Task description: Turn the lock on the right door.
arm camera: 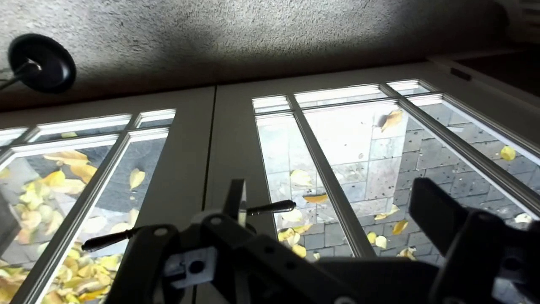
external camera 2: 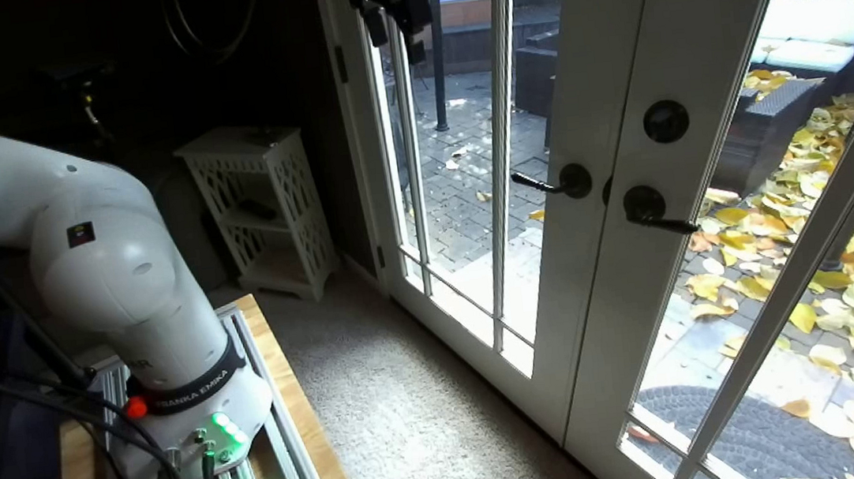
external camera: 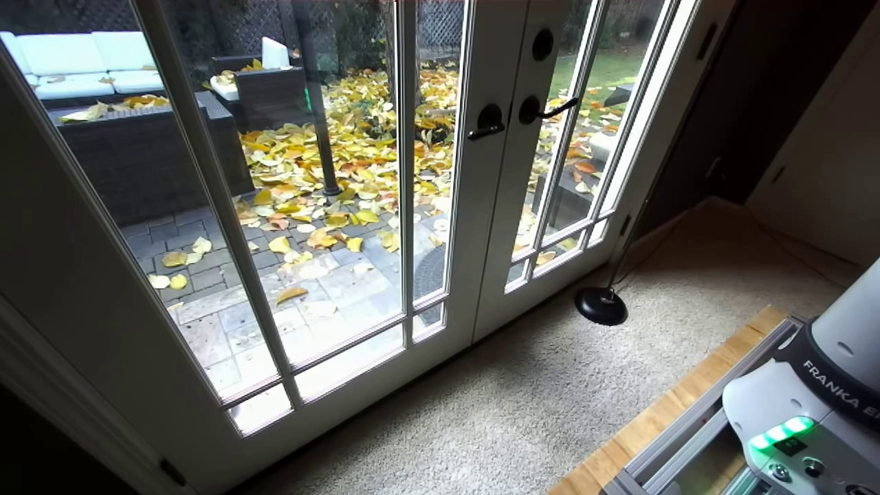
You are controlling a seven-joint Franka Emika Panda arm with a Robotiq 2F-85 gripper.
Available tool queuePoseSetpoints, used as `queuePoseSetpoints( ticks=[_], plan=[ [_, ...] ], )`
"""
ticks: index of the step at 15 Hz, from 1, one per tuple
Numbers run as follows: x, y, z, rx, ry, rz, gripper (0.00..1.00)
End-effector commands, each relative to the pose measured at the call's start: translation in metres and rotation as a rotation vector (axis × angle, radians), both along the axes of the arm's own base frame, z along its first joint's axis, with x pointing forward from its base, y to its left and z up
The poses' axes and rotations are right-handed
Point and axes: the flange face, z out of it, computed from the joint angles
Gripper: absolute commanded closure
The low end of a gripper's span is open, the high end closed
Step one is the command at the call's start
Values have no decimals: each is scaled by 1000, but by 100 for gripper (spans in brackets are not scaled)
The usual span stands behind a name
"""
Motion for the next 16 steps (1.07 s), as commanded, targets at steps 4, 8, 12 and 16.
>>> queuePoseSetpoints(
  ticks=[4, 8, 12, 16],
  plan=[
    [26, -115, 2, 35, -111, 61, 0],
    [23, -134, -5, 42, -139, 28, 0],
    [26, -126, -5, 30, -134, 39, 0],
    [37, -148, -10, 82, -159, 17, 0]
  ],
)
